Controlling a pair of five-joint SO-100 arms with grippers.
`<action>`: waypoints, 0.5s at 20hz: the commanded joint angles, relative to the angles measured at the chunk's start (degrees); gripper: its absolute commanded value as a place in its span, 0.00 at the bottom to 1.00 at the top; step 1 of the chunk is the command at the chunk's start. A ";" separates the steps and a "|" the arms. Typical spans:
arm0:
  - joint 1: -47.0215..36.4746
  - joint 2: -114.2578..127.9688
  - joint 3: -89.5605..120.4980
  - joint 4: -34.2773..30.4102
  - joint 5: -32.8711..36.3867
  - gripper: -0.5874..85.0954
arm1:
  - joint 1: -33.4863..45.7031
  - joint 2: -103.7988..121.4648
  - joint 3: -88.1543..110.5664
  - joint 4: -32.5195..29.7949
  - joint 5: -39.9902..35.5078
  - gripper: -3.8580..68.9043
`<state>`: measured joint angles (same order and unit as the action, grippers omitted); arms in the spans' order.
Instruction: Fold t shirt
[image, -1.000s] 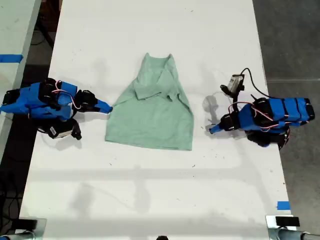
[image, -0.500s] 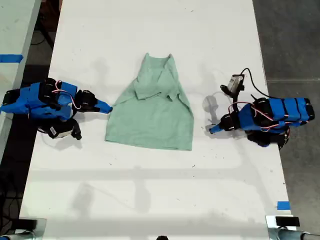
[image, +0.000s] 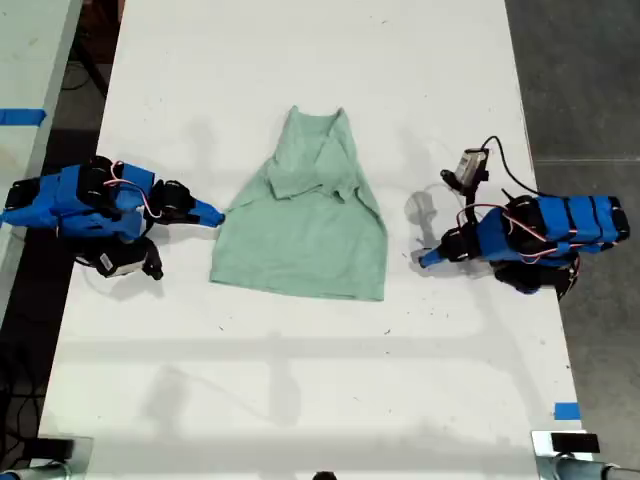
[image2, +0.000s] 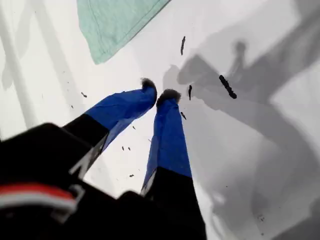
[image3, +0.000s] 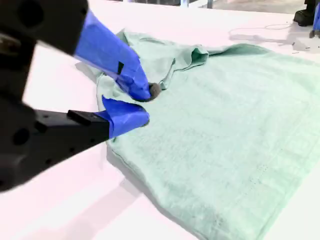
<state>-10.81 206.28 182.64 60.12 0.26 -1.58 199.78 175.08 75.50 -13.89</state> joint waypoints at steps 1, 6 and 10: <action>0.79 0.44 0.53 -0.70 1.14 0.05 | 0.26 0.97 3.25 0.18 0.35 0.10; 0.18 0.44 0.44 -0.79 1.67 0.05 | 5.62 0.97 3.25 0.18 -3.96 0.11; 0.62 0.44 0.44 -0.79 1.41 0.05 | 4.57 1.05 1.76 -0.26 -6.86 0.12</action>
<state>-10.81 206.28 182.64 60.12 1.49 2.81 199.78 175.08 75.50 -19.69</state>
